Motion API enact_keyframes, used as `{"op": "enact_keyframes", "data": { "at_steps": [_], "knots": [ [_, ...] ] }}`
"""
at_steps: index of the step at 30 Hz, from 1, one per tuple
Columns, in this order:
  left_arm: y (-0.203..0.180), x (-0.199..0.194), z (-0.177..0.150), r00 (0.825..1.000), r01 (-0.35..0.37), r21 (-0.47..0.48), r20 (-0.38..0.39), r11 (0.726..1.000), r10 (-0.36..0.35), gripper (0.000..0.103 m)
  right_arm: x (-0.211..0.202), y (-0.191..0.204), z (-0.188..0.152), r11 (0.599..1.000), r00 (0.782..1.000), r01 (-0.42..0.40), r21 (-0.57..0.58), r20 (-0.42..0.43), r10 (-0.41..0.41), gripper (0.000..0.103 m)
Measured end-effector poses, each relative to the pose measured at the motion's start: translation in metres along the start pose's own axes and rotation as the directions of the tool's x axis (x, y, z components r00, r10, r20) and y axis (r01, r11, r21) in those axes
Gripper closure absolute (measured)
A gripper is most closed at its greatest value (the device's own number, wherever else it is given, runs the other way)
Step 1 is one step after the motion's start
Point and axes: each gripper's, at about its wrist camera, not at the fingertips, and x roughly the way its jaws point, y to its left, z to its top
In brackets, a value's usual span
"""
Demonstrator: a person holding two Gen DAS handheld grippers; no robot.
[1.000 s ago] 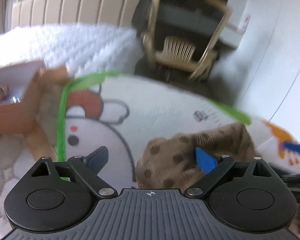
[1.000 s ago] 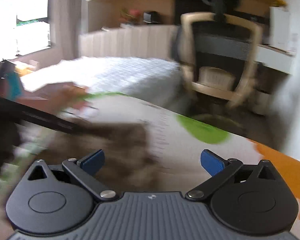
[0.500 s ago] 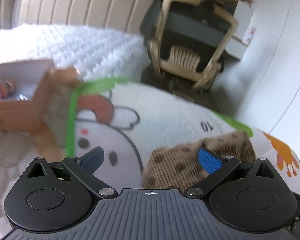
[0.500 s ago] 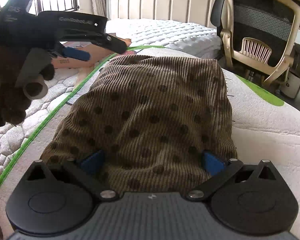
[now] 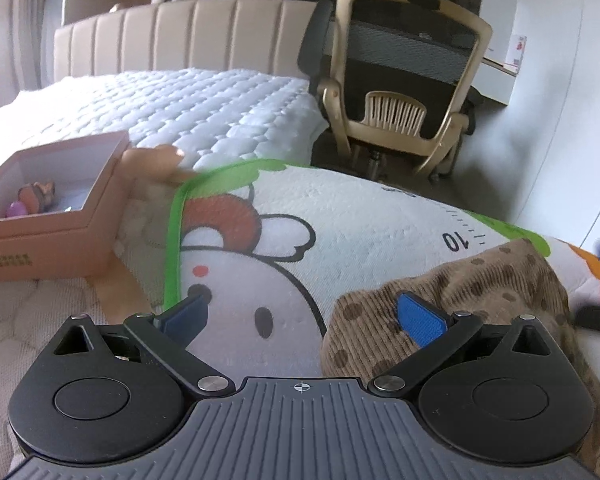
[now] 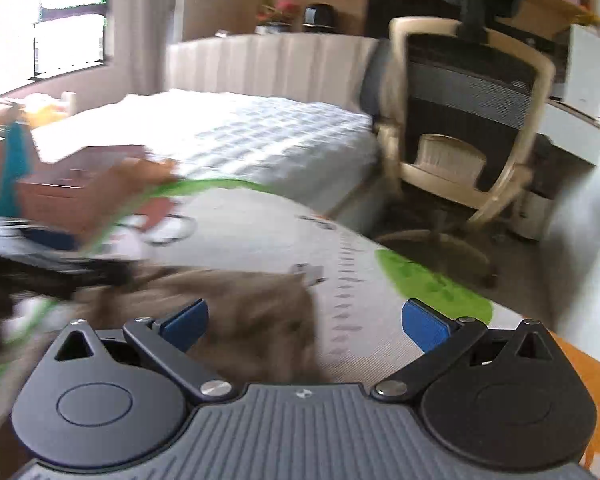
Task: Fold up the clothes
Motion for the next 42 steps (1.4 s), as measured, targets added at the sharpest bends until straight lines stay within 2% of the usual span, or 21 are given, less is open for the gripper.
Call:
{"op": "enact_keyframes", "data": {
  "at_steps": [3, 5, 7, 9, 13, 16, 18, 21, 23, 27, 31, 33, 42],
  "knots": [
    [0.006, 0.010, 0.000, 0.999, 0.041, -0.025, -0.014, 0.999, -0.041, 0.000, 0.038, -0.010, -0.010, 0.998, 0.995, 0.066, 0.010, -0.071, -0.065, 0.000],
    [0.008, 0.019, 0.000, 0.997, 0.069, -0.052, -0.022, 0.996, -0.070, 0.000, 0.047, -0.025, -0.021, 0.988, 0.986, 0.121, 0.093, -0.124, -0.109, 0.000],
    [0.010, 0.020, 0.000, 0.996, 0.082, -0.085, -0.022, 0.993, -0.084, 0.000, 0.041, -0.041, -0.026, 0.975, 0.985, 0.130, 0.182, -0.135, -0.106, 0.000],
    [0.010, 0.014, 0.000, 0.996, 0.085, -0.100, -0.010, 0.991, -0.087, 0.000, 0.019, -0.051, -0.031, 0.967, 0.989, 0.125, 0.224, -0.108, -0.103, 0.000],
    [-0.001, -0.039, -0.009, 0.999, 0.005, -0.066, 0.036, 0.998, -0.003, 0.000, -0.031, -0.057, -0.045, 0.971, 0.997, 0.069, 0.228, -0.047, -0.060, 0.000],
    [-0.024, -0.095, -0.038, 0.996, -0.011, -0.043, 0.085, 0.999, 0.015, 0.000, -0.077, -0.044, -0.063, 0.978, 0.999, -0.026, 0.209, -0.024, 0.032, 0.000],
    [-0.051, -0.130, -0.068, 0.995, -0.036, -0.042, 0.096, 0.998, 0.040, 0.000, -0.107, -0.033, -0.080, 0.978, 0.996, -0.085, 0.191, -0.013, 0.089, 0.000],
    [-0.086, -0.161, -0.118, 0.999, -0.037, -0.044, 0.038, 0.998, 0.038, 0.000, -0.144, -0.016, -0.111, 0.980, 0.989, -0.139, 0.139, -0.023, 0.144, 0.000],
    [-0.104, -0.171, -0.146, 1.000, -0.031, -0.053, 0.002, 0.998, 0.031, 0.000, -0.159, -0.003, -0.130, 0.986, 0.990, -0.131, 0.106, -0.042, 0.136, 0.000],
    [-0.124, -0.172, -0.174, 0.998, -0.055, -0.033, -0.021, 0.998, 0.055, 0.000, -0.179, 0.006, -0.167, 0.994, 0.995, -0.071, 0.086, -0.063, 0.077, 0.000],
    [-0.134, -0.167, -0.184, 0.997, -0.073, 0.002, -0.008, 0.997, 0.073, 0.000, -0.171, 0.002, -0.178, 0.995, 0.995, 0.025, 0.100, -0.096, -0.016, 0.000],
    [-0.135, -0.161, -0.186, 0.997, -0.075, 0.007, -0.034, 0.997, 0.075, 0.000, -0.168, 0.001, -0.176, 0.995, 0.995, 0.022, 0.095, -0.096, -0.013, 0.000],
    [-0.141, -0.158, -0.189, 0.994, -0.098, 0.052, -0.045, 0.994, 0.100, 0.000, -0.165, -0.001, -0.176, 0.996, 0.995, 0.003, 0.092, -0.099, 0.007, 0.000]
  ]
}}
